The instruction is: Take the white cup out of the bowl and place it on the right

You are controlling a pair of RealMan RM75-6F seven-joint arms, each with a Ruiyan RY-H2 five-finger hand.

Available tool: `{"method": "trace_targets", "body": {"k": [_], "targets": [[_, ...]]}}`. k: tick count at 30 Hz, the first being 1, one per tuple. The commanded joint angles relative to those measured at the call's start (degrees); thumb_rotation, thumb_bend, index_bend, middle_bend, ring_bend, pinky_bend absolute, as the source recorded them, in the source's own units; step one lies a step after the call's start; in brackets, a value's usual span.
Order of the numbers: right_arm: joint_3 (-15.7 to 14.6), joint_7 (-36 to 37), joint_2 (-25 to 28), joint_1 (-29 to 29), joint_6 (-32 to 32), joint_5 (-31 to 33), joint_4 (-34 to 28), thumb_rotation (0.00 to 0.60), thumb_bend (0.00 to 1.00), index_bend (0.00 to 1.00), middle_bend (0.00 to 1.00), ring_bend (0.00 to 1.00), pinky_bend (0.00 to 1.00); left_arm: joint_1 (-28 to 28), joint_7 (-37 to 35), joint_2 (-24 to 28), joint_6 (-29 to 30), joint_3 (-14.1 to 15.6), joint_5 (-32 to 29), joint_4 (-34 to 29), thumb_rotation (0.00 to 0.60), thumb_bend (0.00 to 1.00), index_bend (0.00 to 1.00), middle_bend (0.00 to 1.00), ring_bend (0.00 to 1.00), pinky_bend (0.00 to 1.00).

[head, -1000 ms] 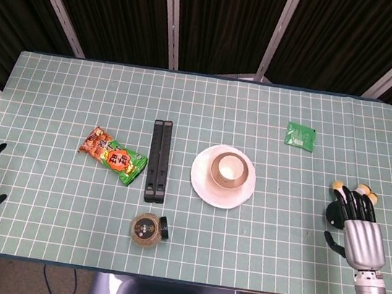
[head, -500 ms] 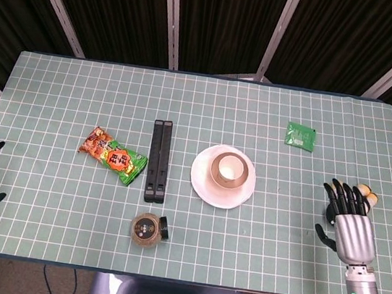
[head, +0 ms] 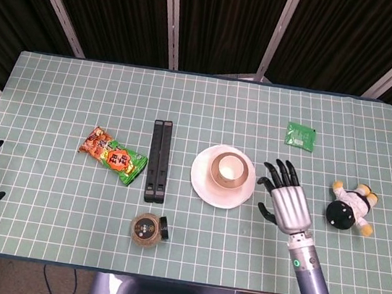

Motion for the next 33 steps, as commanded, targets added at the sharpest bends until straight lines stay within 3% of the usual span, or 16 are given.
{"method": "trace_targets", "body": {"k": [1, 8, 19, 33], "targets": [[2.1, -2.2, -3.0, 2.5, -2.0, 3.2, 0.7, 0.6, 0.2, 0.39, 0.13, 0.0, 0.0, -0.1, -0.1, 0.0, 0.0, 0.0, 0.0, 0.0, 0.6, 0.0, 0.0, 0.0, 0.0, 0.0], [4.3, -4.8, -5.9, 5.6, -4.6, 8.2, 1.5, 0.6, 0.21, 0.41, 0.14, 0.0, 0.0, -0.2, -0.2, 0.1, -0.2, -0.1, 0.0, -0.2, 0.6, 0.0, 0.0, 0.0, 0.0, 0.0], [4.2, -6.1, -9.6, 8.8, -7.0, 12.1, 5.2, 0.6, 0.2, 0.41, 0.14, 0.0, 0.0, -0.3, -1.1, 0.4, -0.7, -0.1, -0.3, 0.0, 0.6, 0.0, 0.0, 0.0, 0.0, 0.0], [4.4, -5.3, -13.1, 11.4, -7.9, 13.9, 10.8, 0.6, 0.21, 0.48, 0.2, 0.0, 0.0, -0.5, -1.7, 0.5, -1.0, -0.3, -0.6, 0.0, 0.6, 0.0, 0.0, 0.0, 0.0, 0.0]]}}
